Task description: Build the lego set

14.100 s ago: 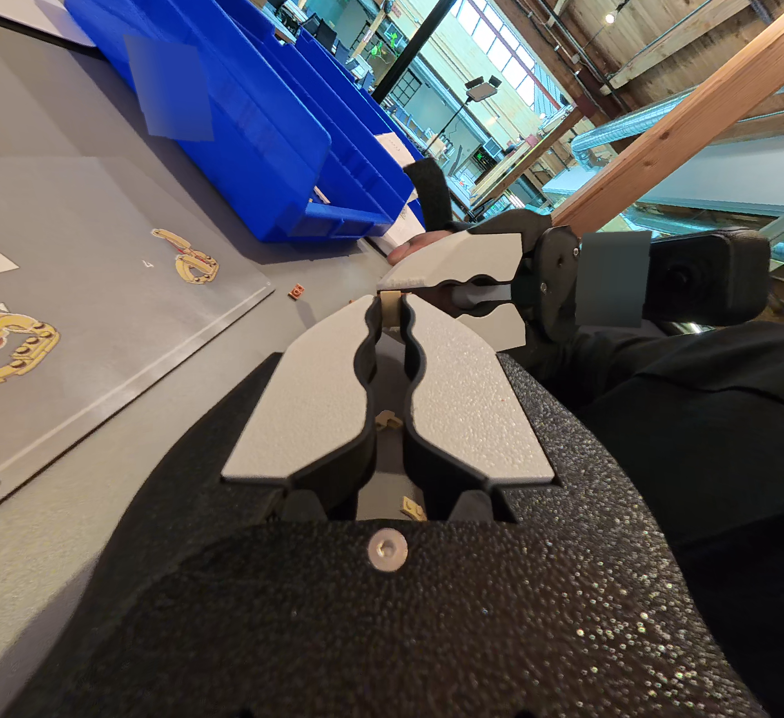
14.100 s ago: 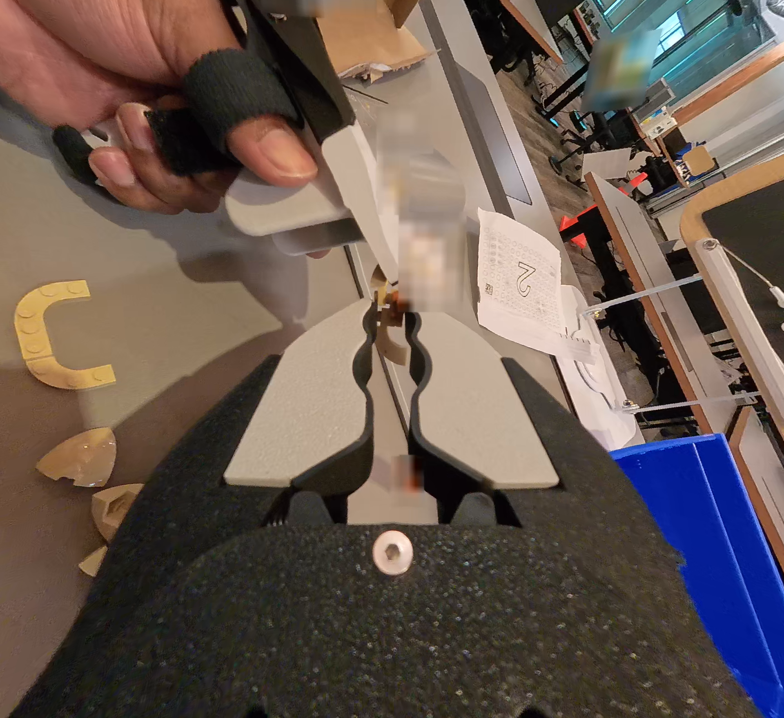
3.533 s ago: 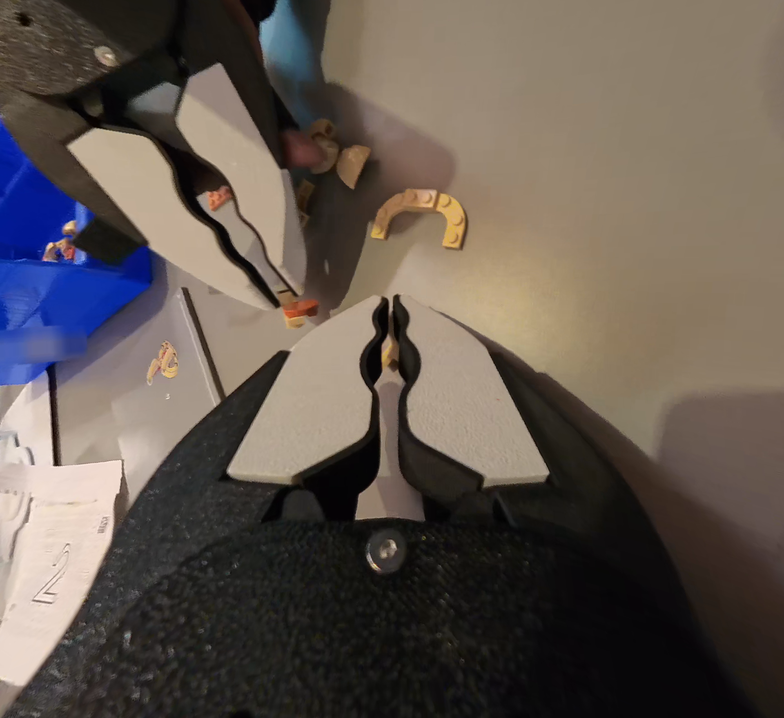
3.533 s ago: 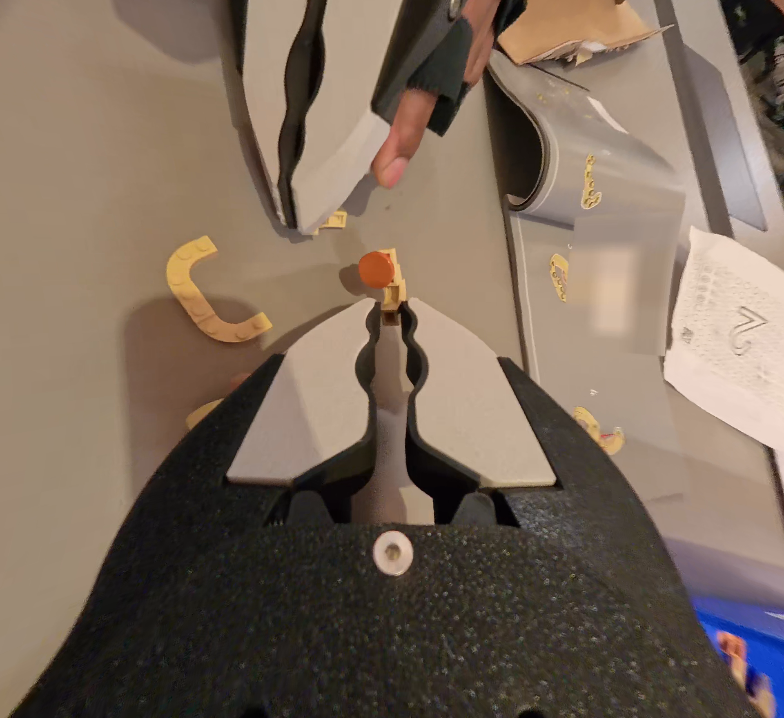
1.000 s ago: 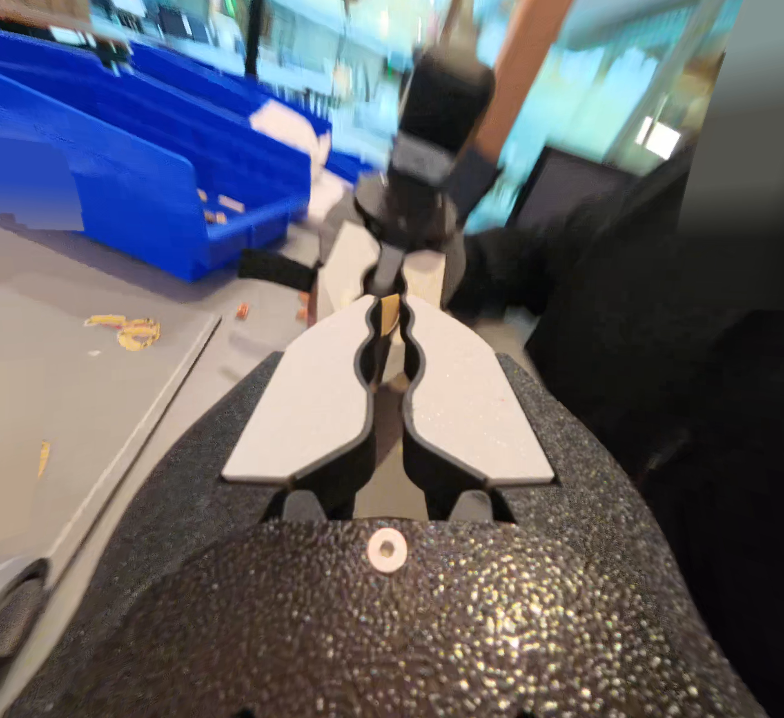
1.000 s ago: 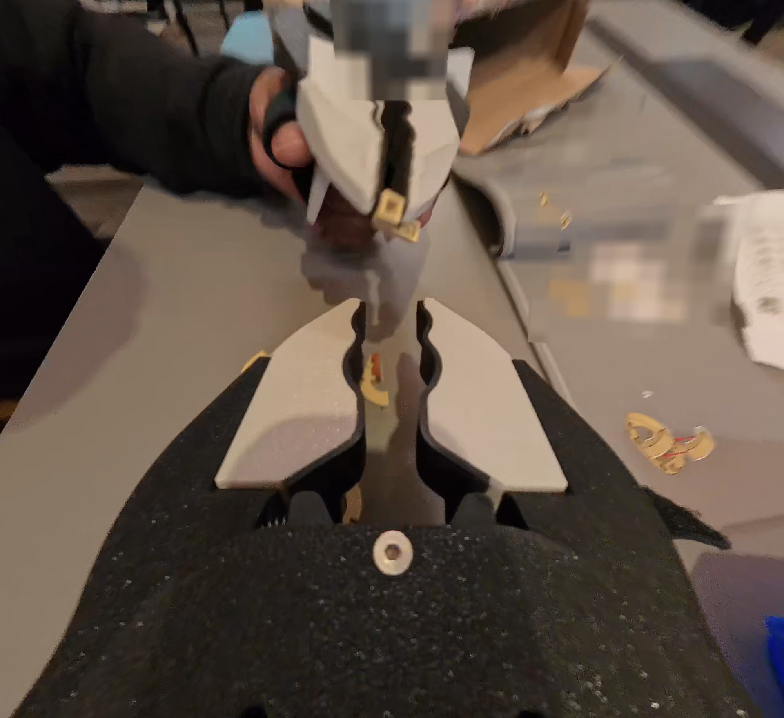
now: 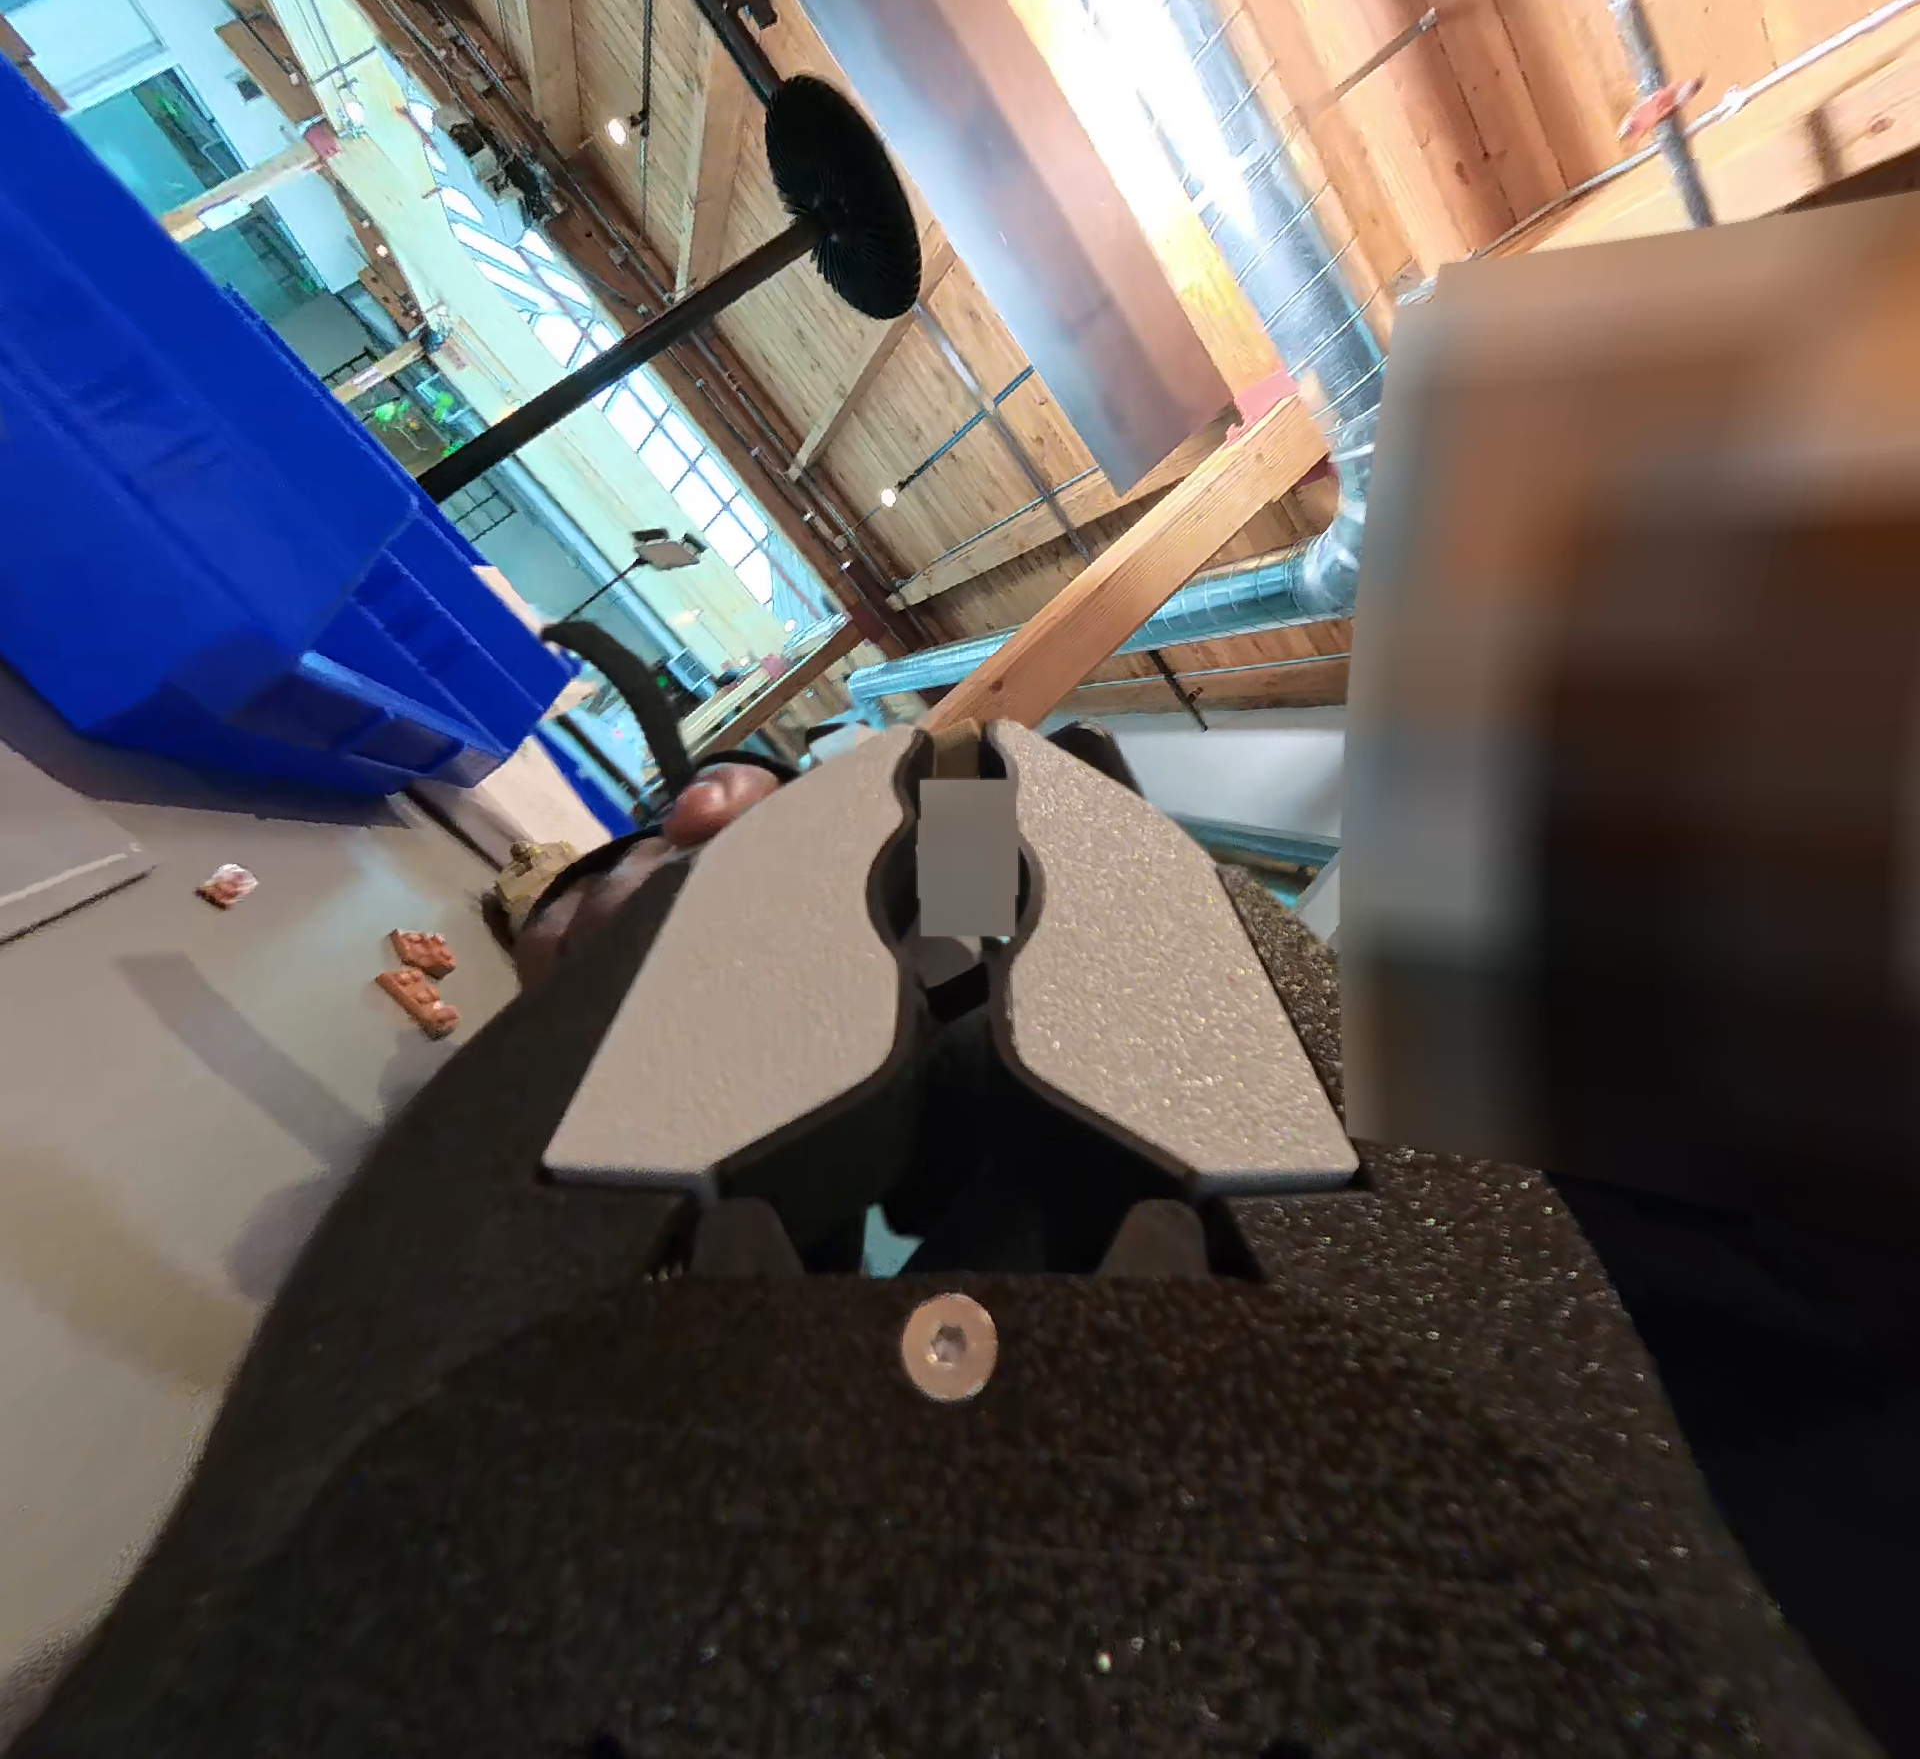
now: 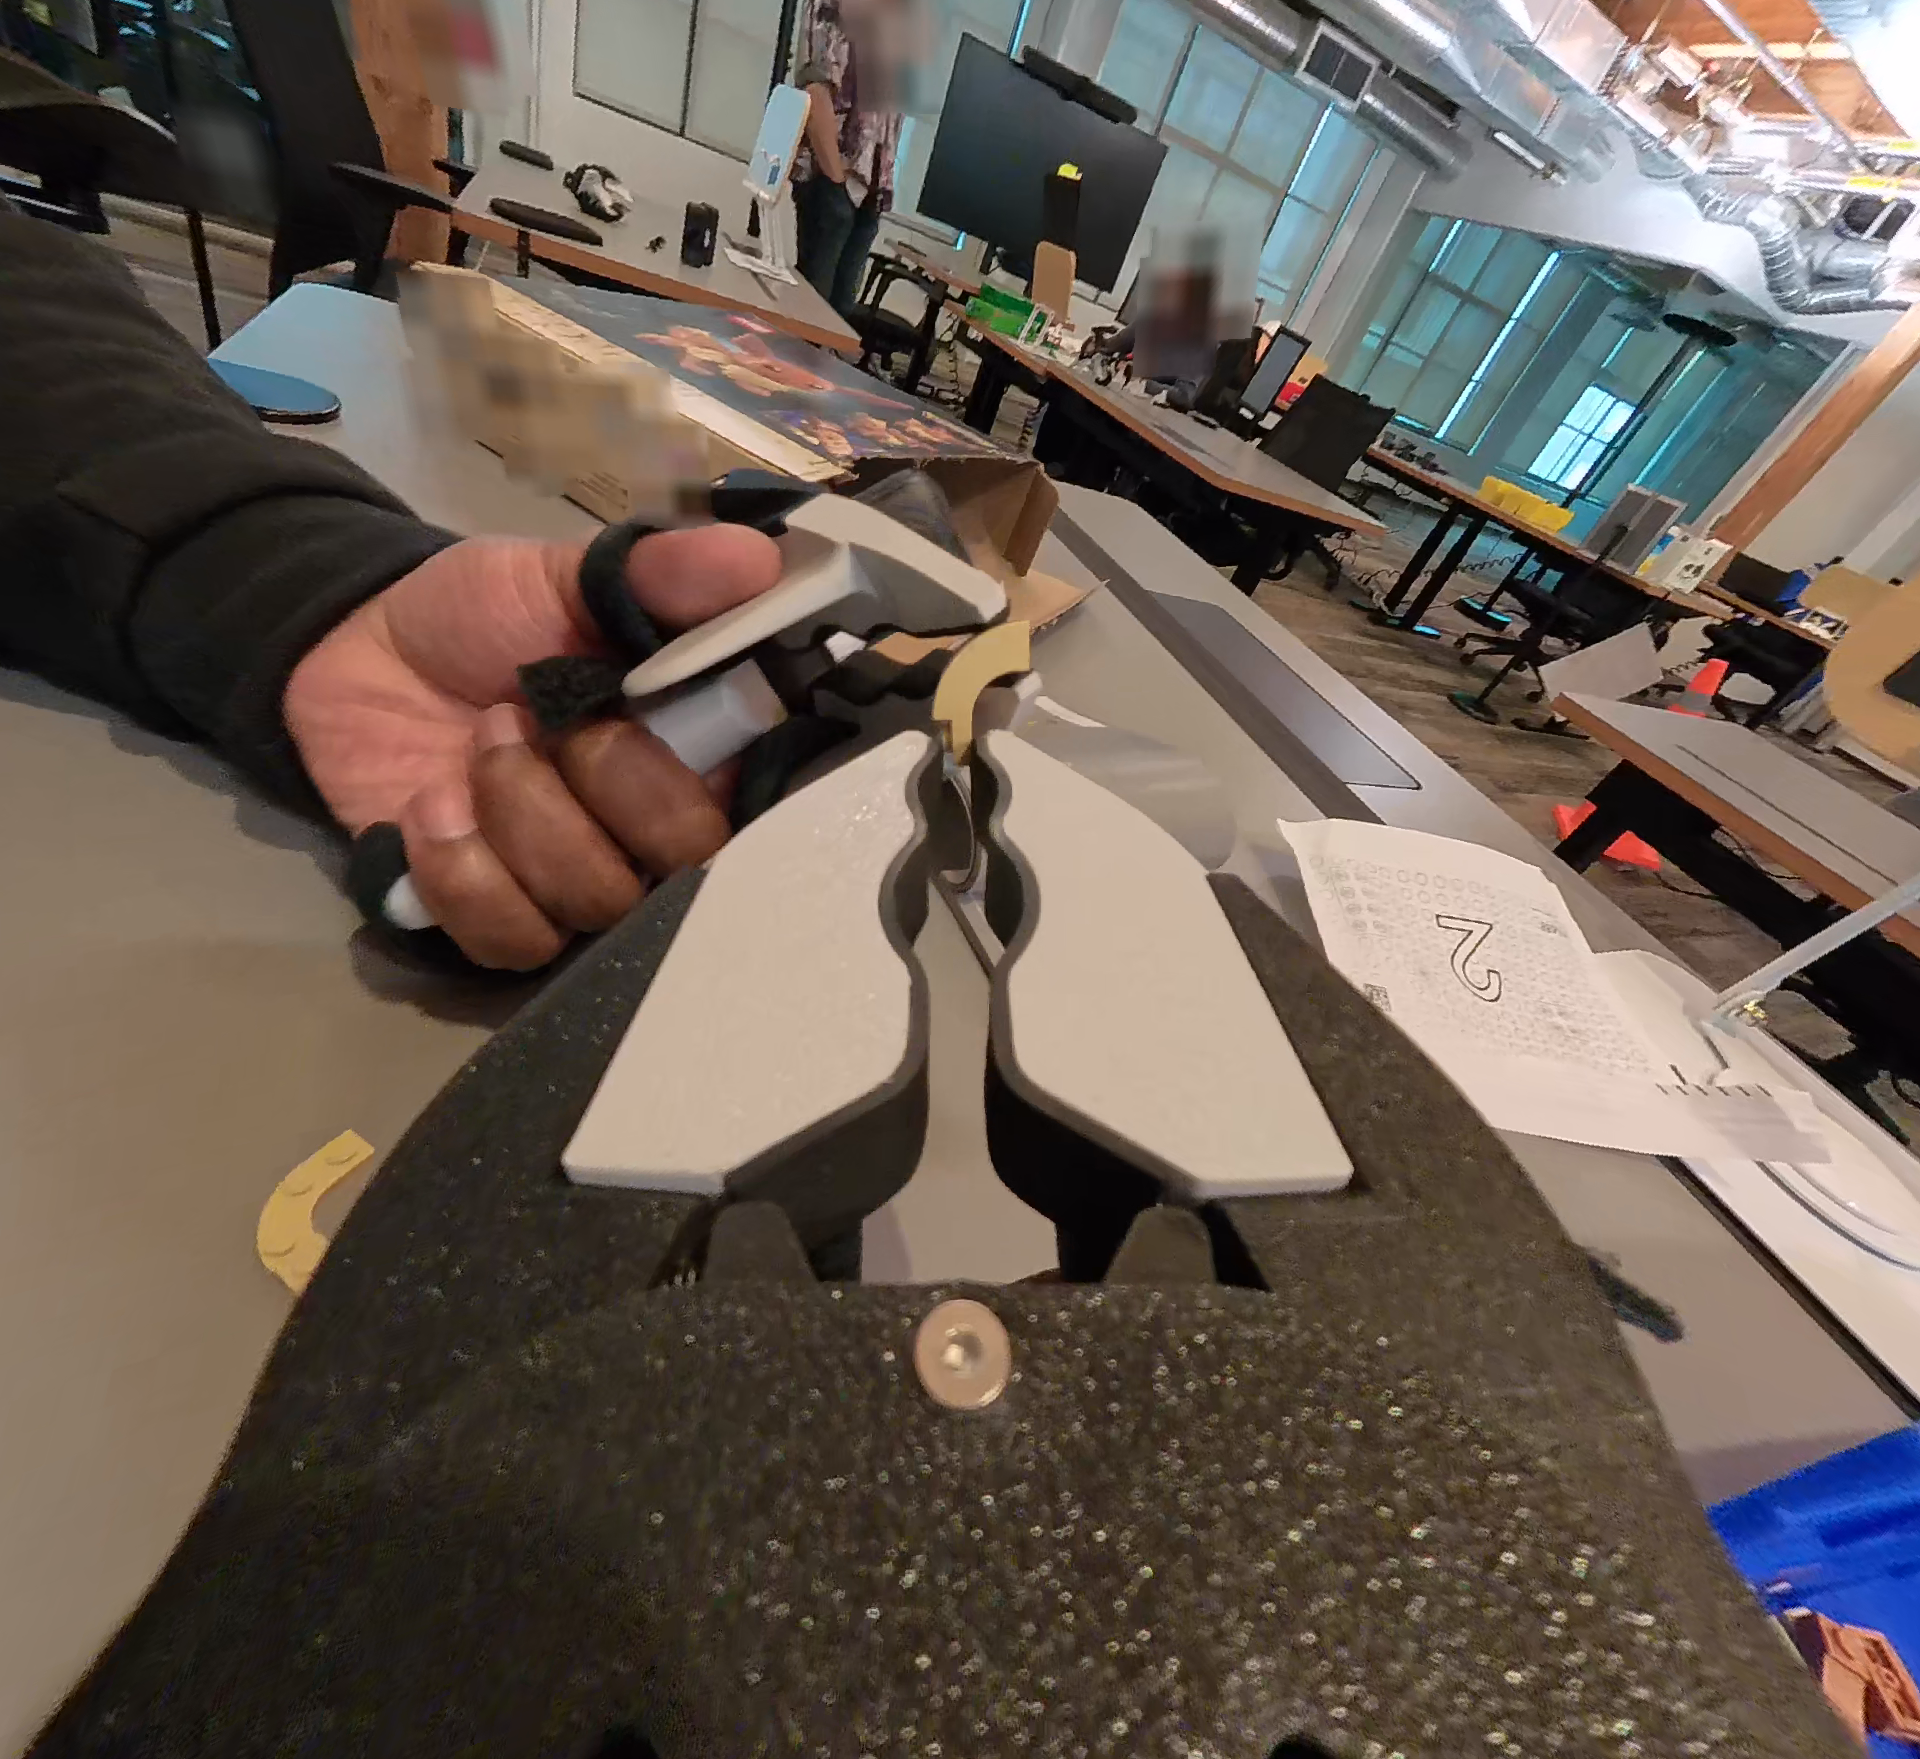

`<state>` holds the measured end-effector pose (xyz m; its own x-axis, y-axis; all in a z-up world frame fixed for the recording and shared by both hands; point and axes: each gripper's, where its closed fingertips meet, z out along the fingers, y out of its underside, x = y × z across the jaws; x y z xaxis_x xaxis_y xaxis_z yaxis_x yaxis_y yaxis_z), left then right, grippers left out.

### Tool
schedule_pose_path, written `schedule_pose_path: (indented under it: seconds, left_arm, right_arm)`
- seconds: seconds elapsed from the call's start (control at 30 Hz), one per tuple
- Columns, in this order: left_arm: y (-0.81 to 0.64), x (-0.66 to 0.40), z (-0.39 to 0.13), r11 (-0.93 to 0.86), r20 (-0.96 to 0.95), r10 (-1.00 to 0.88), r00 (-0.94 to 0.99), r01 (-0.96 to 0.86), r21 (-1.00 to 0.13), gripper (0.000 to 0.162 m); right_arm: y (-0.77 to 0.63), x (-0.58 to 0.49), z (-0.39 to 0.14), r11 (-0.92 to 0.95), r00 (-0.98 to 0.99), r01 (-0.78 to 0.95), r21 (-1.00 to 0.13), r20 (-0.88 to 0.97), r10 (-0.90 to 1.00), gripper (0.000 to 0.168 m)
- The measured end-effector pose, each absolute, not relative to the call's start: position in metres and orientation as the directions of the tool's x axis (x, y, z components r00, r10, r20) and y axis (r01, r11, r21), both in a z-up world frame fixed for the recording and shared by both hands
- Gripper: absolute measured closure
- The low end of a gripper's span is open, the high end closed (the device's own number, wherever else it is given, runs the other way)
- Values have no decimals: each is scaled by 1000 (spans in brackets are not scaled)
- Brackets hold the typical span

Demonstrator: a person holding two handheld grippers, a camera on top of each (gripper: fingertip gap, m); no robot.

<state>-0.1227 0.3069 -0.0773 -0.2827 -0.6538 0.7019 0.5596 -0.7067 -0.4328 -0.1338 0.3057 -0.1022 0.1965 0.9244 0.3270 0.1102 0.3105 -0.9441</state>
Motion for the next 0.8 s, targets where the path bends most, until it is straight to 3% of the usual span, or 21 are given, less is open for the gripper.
schedule_pose_path:
  seconds: [0.1, 0.17, 0.23, 0.3, 0.4, 0.5, 0.63, 0.8]
  left_arm:
    - [308, -129, -75, -635, 644, -740, -195, 521, -571, 147]
    - [304, -133, -75, -511, 533, -842, -81, 431, -743, 141]
    - [295, -131, -84, -327, 345, -938, 36, 235, -915, 138]
    - [290, -129, -107, -124, 119, -984, 130, -34, -992, 133]
    - [282, -124, -135, 90, -137, -982, 134, -312, -946, 130]
    - [278, -119, -158, 177, -247, -964, 94, -464, -868, 132]
    - [278, -120, -174, 238, -324, -944, 65, -547, -802, 145]
    - [277, -124, -184, 211, -285, -958, 42, -569, -794, 147]
  right_arm:
    - [302, -130, -106, 299, 127, 143, -943, 317, 940, 164]
    - [300, -129, -117, 266, 57, 220, -938, 285, 957, 164]
    - [296, -127, -132, 237, -23, 314, -919, 242, 970, 164]
    - [292, -126, -146, 224, -86, 396, -891, 207, 975, 164]
    - [286, -126, -163, 231, -150, 489, -841, 180, 972, 164]
    - [280, -127, -171, 256, -186, 528, -810, 184, 965, 164]
    - [275, -127, -181, 284, -214, 563, -776, 195, 957, 164]
    - [277, -122, -190, 259, -212, 600, -757, 162, 964, 157]
